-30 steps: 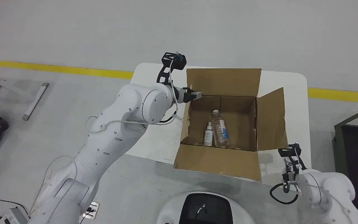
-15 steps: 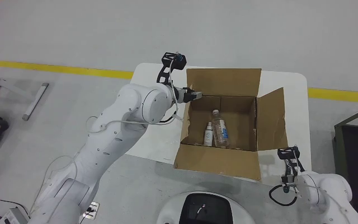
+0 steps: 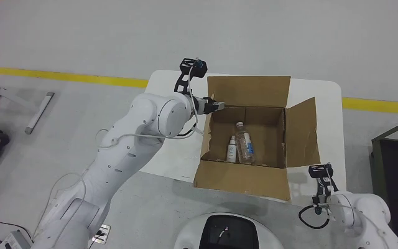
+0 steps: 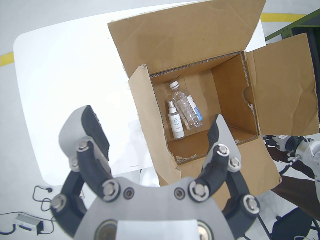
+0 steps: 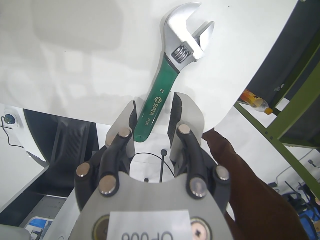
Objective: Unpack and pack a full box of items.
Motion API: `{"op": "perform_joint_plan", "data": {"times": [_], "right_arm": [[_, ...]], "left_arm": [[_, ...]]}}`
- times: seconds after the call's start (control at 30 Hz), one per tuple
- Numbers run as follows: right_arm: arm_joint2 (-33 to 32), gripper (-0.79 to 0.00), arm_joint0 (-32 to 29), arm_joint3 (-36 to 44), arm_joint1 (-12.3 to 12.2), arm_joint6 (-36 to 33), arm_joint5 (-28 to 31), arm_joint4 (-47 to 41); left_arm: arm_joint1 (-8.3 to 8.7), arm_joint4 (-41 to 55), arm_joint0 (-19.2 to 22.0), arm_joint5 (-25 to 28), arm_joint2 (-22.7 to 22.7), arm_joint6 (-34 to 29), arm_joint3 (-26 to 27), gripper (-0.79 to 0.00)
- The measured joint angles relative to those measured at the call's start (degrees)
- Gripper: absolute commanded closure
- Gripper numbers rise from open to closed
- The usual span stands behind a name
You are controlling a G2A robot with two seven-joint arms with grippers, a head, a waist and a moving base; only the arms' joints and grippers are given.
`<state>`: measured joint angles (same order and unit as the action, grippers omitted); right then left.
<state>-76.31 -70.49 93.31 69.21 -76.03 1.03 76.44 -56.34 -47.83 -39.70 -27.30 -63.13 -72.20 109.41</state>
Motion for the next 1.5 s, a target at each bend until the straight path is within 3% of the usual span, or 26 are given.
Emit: {"op": "perform_joint_plan", "data": {"times": [0.7,0.77,0.87,0.9,1.23,1.5], "right_arm": [[0.3,-0.225,0.5,-1.3,0.0,0.3,0.1,0.0],[0.4,-0.172,0.6,-1.4,0.0,0.3,0.0,0.0],[0.5,-0.012,0.7,-1.5,0.0,0.2,-0.1,0.1],[0.6,0.000,0.7,-1.5,0.0,0.2,-0.1,0.2],[-1.4,0.000,0.1,2.6,-0.2,-0.3,-0.5,-1.2],[-9.5,0.000,-3.1,16.0,-1.0,1.2,-0.2,-5.8]], "left_arm": [[0.00,0.0,0.0,0.0,0.0,0.0,0.0,-0.785],[0.00,0.0,0.0,0.0,0.0,0.0,0.0,-0.785],[0.00,0.0,0.0,0.0,0.0,0.0,0.0,-0.785],[0.00,0.0,0.0,0.0,0.0,0.0,0.0,-0.785],[0.00,0.0,0.0,0.0,0.0,0.0,0.0,-0.785],[0.00,0.0,0.0,0.0,0.0,0.0,0.0,-0.785]]}}
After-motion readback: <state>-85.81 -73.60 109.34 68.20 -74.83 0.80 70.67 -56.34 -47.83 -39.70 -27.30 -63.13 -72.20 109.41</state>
